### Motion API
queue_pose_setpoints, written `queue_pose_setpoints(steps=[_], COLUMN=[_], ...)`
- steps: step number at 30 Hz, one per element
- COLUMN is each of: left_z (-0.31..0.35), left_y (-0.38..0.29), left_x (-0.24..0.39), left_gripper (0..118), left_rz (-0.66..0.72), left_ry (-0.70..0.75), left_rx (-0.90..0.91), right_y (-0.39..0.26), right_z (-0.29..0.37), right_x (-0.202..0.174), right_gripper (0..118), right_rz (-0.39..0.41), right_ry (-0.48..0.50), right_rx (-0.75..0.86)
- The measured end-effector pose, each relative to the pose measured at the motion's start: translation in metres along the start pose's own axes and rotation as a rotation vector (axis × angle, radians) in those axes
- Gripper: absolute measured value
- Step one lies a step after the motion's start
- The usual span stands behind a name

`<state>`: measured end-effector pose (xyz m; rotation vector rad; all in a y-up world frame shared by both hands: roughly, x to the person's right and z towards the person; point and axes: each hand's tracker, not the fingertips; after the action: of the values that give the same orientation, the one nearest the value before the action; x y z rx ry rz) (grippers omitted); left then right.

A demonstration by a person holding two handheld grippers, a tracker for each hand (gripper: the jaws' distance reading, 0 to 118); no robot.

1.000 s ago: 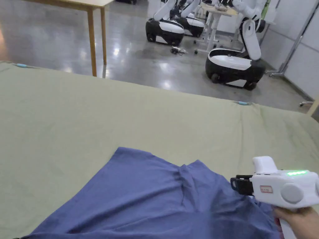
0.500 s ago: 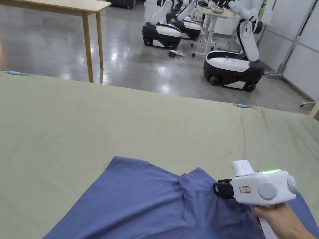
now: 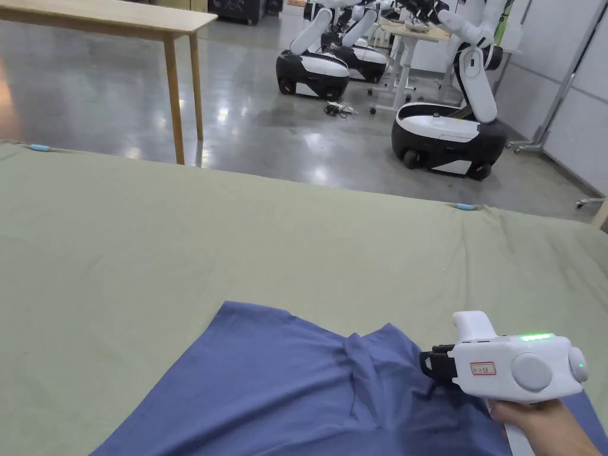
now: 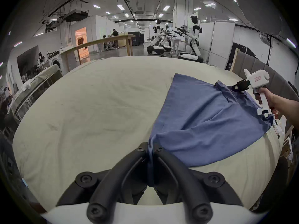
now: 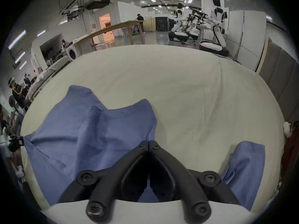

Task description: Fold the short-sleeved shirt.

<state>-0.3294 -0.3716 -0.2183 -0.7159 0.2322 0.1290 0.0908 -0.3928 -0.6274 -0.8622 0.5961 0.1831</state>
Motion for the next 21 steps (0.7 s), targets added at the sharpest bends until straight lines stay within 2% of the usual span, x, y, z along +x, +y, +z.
queue_pose_setpoints(steps=[8, 14, 21], left_z=[0.002, 0.009, 0.030], left_y=[0.031, 0.095, 0.190], left_x=[-0.007, -0.010, 0.003], left_gripper=[3, 2, 2], left_rz=[0.009, 0.027, 0.004], left_ry=[-0.006, -0.041, -0.045], left_rx=[0.019, 0.090, 0.217], right_y=[0.012, 0.037, 0.087], right_z=[0.106, 0.196, 0.285], right_x=[-0.019, -0.024, -0.007], right_gripper=[5, 5, 5], right_rz=[-0.007, 0.028, 0.003], right_ry=[0.008, -0.089, -0.202], right_rx=[0.137, 0.241, 0.394])
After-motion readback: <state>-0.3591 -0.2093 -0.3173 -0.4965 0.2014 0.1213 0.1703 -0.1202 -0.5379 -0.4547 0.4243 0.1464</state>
